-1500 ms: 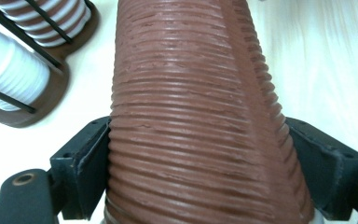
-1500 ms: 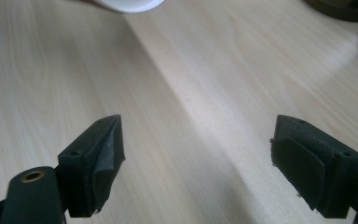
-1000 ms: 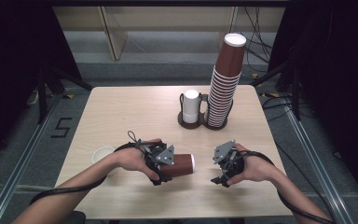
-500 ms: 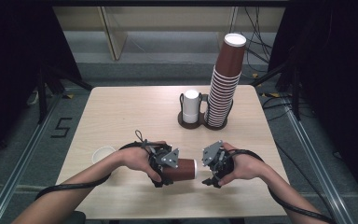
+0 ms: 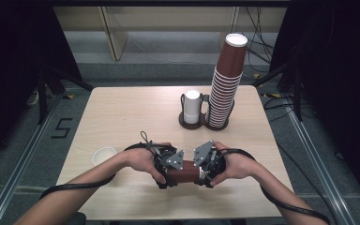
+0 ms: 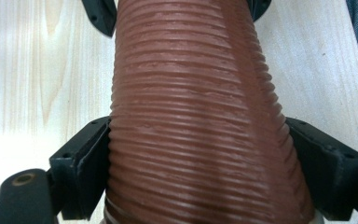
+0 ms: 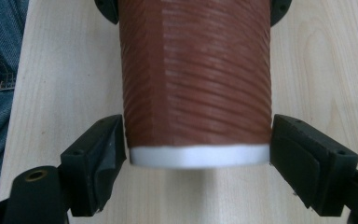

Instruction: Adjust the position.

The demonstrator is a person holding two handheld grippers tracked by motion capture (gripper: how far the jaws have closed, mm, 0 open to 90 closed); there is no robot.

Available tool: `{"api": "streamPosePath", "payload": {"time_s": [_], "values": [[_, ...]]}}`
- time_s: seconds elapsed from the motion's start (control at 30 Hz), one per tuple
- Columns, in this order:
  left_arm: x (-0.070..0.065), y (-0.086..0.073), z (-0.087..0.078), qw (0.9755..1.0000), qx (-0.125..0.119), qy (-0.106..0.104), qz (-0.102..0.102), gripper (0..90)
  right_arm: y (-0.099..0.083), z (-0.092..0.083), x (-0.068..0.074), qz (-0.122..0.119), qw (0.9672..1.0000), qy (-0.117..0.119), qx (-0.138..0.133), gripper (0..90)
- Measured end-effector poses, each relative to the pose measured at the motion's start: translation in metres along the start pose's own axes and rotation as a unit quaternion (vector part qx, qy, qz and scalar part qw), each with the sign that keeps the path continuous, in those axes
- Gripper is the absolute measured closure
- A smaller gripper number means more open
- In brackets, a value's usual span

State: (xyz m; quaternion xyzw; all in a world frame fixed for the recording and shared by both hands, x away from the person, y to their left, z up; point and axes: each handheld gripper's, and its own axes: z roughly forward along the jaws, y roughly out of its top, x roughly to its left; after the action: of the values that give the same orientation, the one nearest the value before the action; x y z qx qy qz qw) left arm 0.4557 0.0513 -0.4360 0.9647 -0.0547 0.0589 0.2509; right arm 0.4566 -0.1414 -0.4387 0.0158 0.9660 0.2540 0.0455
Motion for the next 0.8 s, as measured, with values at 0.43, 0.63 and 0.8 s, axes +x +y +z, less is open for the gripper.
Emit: {"api": "streamPosePath", "payload": {"time_s": [0.43,0.63,0.8], "values": [[0.001,0.004,0.003,0.9997,-0.005,0.0,0.022,14.6,0.009,0.01,0.0,-0.016,0.9998,0.004,-0.006,19.7],[0.003,0.004,0.004,0.9993,-0.007,-0.001,0.037,14.6,0.009,0.013,0.001,-0.009,0.9999,0.009,-0.005,20.0],[-0.003,0.003,0.004,0.9999,-0.009,-0.007,-0.009,14.6,0.009,0.014,0.0,-0.016,0.9996,0.02,-0.009,20.4]]}}
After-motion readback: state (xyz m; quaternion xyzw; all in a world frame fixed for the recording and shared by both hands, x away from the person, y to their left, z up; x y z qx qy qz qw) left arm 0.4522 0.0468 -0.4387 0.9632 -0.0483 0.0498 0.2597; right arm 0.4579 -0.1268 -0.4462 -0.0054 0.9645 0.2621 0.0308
